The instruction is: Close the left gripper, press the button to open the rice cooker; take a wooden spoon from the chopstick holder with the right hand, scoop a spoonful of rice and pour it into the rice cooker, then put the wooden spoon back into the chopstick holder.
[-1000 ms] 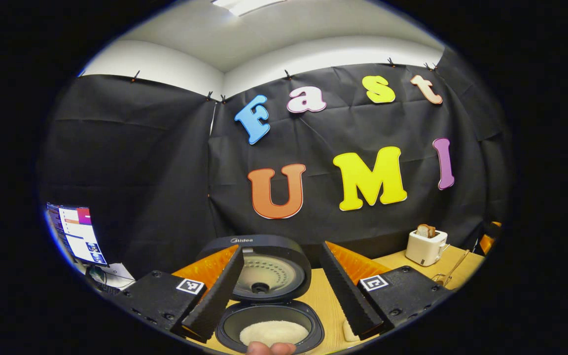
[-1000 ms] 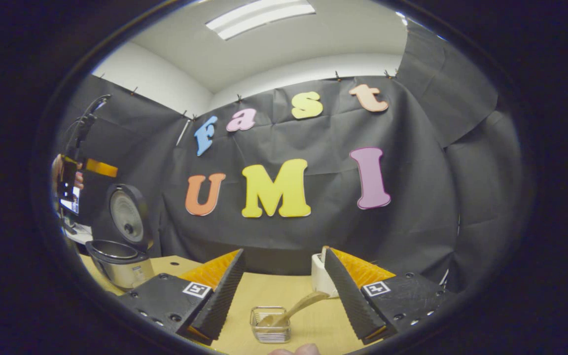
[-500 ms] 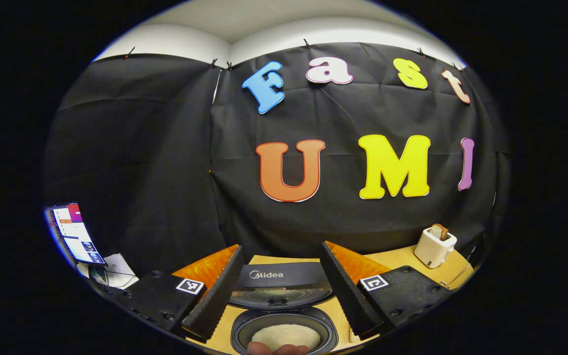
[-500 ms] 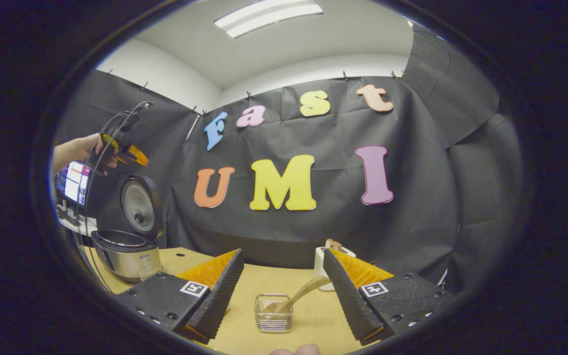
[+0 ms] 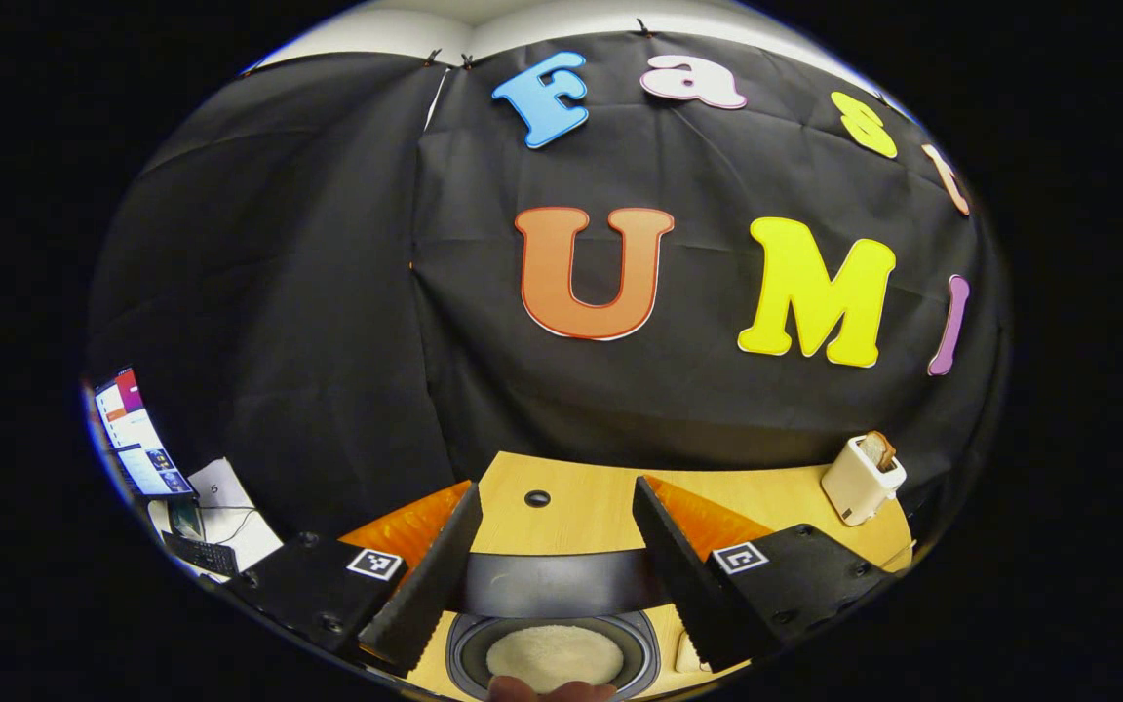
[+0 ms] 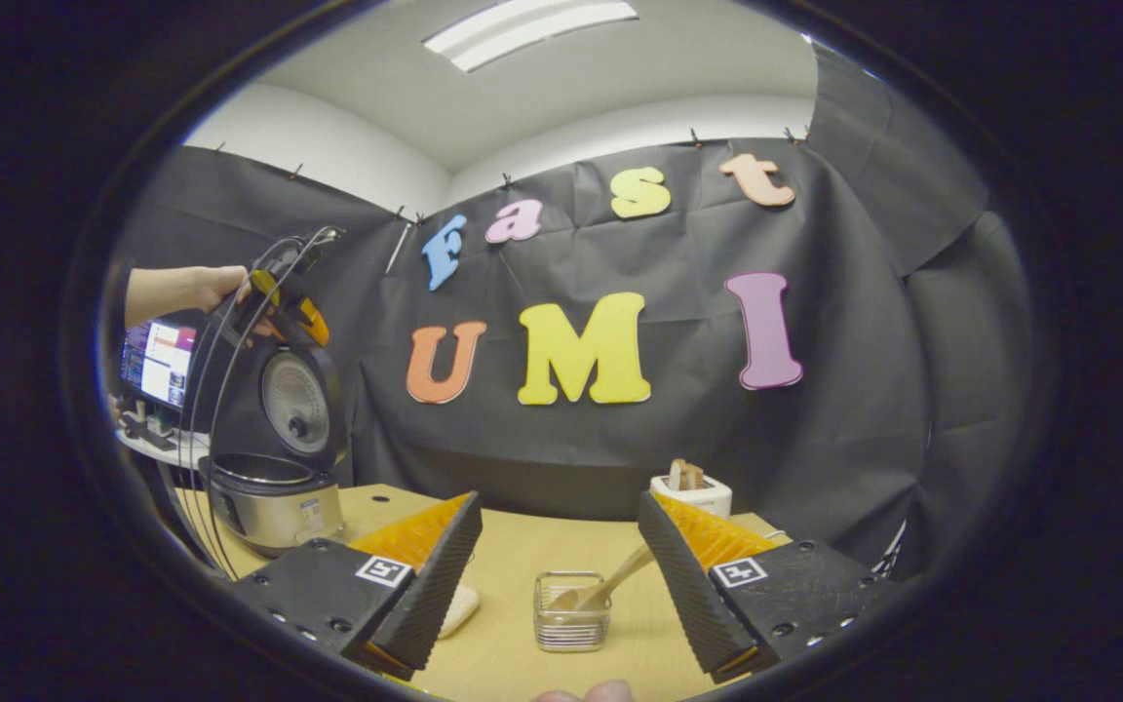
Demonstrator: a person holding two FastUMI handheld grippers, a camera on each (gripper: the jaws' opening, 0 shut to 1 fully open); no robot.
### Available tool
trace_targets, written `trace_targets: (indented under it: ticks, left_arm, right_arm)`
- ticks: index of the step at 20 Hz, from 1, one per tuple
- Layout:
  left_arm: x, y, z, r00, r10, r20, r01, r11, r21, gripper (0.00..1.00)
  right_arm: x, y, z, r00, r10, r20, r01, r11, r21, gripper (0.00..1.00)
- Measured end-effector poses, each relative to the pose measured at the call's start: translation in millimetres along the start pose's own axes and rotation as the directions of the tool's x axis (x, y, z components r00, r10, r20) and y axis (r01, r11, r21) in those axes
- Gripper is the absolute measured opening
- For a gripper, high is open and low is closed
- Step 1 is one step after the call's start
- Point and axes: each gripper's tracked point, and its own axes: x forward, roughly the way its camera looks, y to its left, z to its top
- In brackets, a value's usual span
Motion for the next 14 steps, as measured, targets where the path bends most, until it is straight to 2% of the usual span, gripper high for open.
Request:
trace_targets:
  ticks: [7,14]
  left_arm:
    - [-9,-3,-10,1.000,-0.002,-0.006,0.002,0.998,0.058,1.00]
    - [-47,-8,-42,1.000,0.014,0.014,-0.015,0.995,0.103,0.98]
  right_arm:
    - [4,5,-3,1.000,0.008,-0.007,-0.008,1.000,0.010,0.96]
    - [-8,-2,7,1.000,-0.005,0.015,0.005,1.000,0.027,0.96]
